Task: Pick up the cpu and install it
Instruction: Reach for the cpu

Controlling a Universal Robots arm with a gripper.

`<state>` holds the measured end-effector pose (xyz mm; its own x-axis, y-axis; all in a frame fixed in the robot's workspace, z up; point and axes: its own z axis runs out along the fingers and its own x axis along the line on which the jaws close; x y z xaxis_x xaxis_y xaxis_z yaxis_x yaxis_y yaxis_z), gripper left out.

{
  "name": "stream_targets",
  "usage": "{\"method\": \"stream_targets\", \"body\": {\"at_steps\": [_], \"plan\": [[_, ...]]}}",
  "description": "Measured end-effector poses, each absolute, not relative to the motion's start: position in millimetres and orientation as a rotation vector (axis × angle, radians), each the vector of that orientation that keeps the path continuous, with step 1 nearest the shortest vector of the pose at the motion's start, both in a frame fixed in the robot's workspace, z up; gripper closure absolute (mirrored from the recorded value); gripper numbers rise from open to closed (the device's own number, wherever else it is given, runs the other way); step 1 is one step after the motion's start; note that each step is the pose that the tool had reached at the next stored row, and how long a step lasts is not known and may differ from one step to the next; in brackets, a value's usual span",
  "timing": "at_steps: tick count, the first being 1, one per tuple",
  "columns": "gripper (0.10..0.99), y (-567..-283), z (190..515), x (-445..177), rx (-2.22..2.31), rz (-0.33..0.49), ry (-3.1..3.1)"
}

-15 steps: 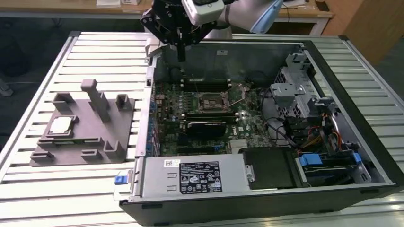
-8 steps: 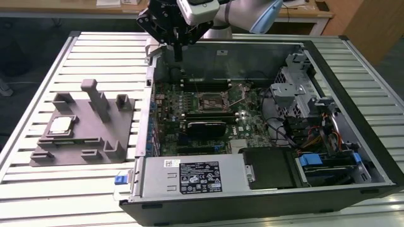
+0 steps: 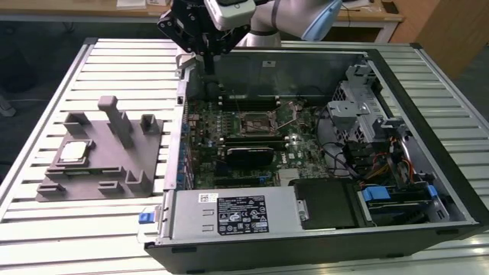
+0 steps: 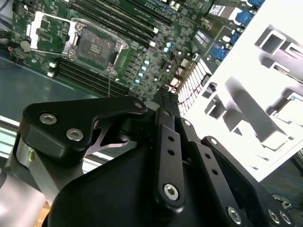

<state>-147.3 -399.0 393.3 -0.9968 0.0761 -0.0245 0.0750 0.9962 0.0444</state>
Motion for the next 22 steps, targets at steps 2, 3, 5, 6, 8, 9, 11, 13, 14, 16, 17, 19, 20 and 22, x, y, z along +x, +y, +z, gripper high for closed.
{"method": "stream_targets", "body": {"at_steps": [2, 3, 5, 6, 8, 9, 11, 13, 14, 16, 17, 19, 20, 22], "plan": [[0.980, -399, 393, -150, 0.118, 0.068, 3.112], [0.980, -399, 393, -152, 0.118, 0.068, 3.112], [0.980, -399, 393, -155, 0.118, 0.068, 3.112], [0.980, -399, 393, -156, 0.118, 0.068, 3.112], [0.980, -399, 393, -159, 0.118, 0.068, 3.112], [0.980, -399, 393, -161, 0.118, 0.068, 3.112], [0.980, -399, 393, -165, 0.118, 0.068, 3.113], [0.980, -399, 393, -168, 0.118, 0.068, 3.112], [0.980, -399, 393, -170, 0.118, 0.068, 3.112], [0.980, -399, 393, -173, 0.118, 0.068, 3.112], [0.980, -399, 393, -175, 0.118, 0.068, 3.112], [0.980, -399, 393, -178, 0.118, 0.068, 3.113], [0.980, -399, 393, -180, 0.118, 0.068, 3.113], [0.980, -399, 393, -184, 0.118, 0.068, 3.113]]}}
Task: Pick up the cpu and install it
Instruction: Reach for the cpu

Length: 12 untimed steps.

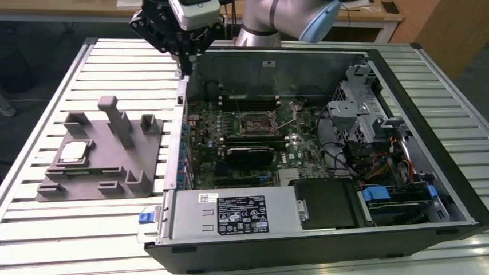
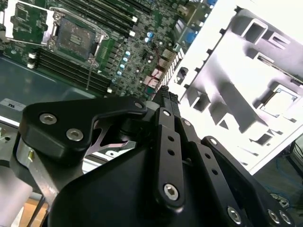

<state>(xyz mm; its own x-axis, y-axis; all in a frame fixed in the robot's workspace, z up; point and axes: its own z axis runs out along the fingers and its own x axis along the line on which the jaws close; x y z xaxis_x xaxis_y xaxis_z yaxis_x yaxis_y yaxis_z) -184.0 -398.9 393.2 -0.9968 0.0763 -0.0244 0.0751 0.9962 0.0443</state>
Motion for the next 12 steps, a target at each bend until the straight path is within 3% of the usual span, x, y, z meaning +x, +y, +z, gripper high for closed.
{"method": "stream_targets", "body": {"at_steps": [12], "plan": [[0.980, -399, 393, -208, 0.118, 0.068, 3.113]]}}
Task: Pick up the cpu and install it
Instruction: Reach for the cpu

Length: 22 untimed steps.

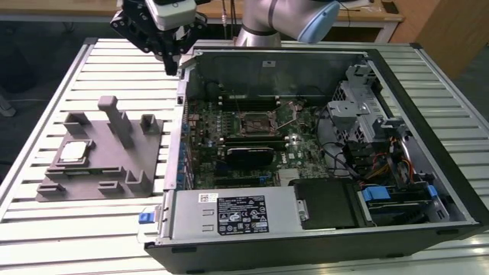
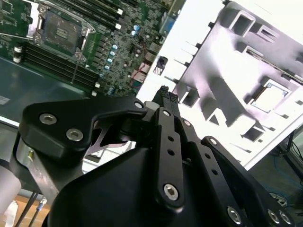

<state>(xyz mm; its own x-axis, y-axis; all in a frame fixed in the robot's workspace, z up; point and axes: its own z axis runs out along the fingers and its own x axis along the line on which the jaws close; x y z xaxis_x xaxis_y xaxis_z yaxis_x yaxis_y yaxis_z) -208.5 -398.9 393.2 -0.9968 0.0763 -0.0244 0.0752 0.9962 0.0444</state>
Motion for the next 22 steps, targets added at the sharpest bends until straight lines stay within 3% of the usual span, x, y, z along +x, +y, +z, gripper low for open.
{"method": "stream_targets", "body": {"at_steps": [22], "plan": [[0.980, -399, 393, -248, 0.118, 0.068, 3.112]]}}
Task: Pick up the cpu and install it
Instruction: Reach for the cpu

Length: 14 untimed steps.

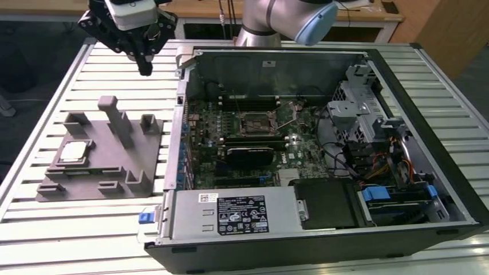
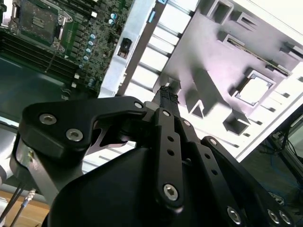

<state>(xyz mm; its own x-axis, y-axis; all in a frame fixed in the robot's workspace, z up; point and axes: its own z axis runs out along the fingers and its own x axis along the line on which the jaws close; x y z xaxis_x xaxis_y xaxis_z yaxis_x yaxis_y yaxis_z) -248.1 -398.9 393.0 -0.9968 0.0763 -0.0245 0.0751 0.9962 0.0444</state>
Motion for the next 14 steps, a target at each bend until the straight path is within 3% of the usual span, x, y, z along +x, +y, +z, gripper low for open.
{"method": "stream_targets", "body": {"at_steps": [14], "plan": [[0.980, -399, 390, -271, 0.118, 0.068, 3.112]]}}
